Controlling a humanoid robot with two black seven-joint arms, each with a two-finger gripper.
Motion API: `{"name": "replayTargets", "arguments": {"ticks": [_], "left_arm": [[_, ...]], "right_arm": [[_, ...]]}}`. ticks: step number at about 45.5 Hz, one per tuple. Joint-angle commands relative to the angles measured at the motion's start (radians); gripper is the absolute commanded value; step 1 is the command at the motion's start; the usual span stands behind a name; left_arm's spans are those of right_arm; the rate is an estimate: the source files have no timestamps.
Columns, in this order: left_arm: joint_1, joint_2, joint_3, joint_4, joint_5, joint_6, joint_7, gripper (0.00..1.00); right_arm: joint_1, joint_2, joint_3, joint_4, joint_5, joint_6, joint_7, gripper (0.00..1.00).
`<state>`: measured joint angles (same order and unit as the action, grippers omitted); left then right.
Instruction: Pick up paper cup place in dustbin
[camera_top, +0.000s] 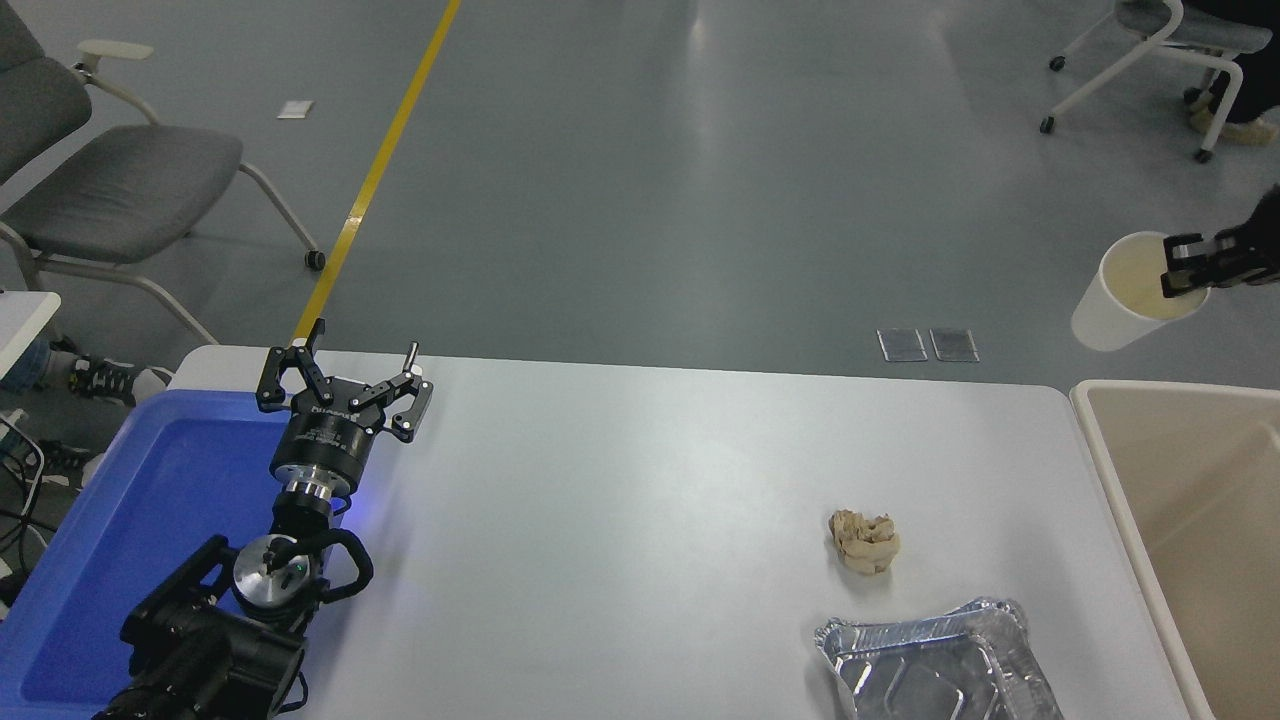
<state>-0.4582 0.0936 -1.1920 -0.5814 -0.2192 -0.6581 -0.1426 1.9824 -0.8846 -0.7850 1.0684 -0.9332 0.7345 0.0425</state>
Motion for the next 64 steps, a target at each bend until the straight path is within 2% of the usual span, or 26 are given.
{"name": "replayTargets", "arguments": {"ticks": [1,12,17,26,35,42,47,54,64], "left_arm": [[0.000,0.000,0.000,0.000,0.000,0.000,0.000,0.99],[0.001,0.000,0.000,0.000,0.000,0.000,0.000,0.99],[0.001,0.000,0.000,0.000,0.000,0.000,0.000,0.99],[0.001,0.000,0.000,0.000,0.000,0.000,0.000,0.99],[0.001,0.000,0.000,0.000,0.000,0.000,0.000,0.99],[0.000,0.000,0.000,0.000,0.000,0.000,0.000,0.99],[0.001,0.000,0.000,0.000,0.000,0.000,0.000,0.99],[0.001,0.000,0.000,0.000,0.000,0.000,0.000,0.99],[0.001,0.000,0.000,0.000,0.000,0.000,0.000,0.99]], "right_arm": [[0.093,-0.026,-0.043,0.005,0.014,-0.027,-0.018,0.00],[-0.033,-0.109,-0.039,-0.189,0.184,-0.217,-0.029,0.00],[-0.158,-0.131,-0.033,-0.350,0.402,-0.346,-0.029,0.00],[-0.396,-0.125,0.062,-0.494,0.789,-0.495,-0.038,0.00],[-0.709,-0.074,0.301,-0.599,1.030,-0.693,-0.047,0.00],[-0.994,0.024,0.587,-0.660,1.062,-0.843,-0.047,0.00],[-1.175,0.169,0.768,-0.819,1.062,-0.869,-0.053,0.00],[-1.254,0.375,0.877,-1.054,1.064,-0.859,-0.073,0.00],[-1.355,0.454,0.975,-1.068,1.065,-0.865,-0.072,0.00]]}}
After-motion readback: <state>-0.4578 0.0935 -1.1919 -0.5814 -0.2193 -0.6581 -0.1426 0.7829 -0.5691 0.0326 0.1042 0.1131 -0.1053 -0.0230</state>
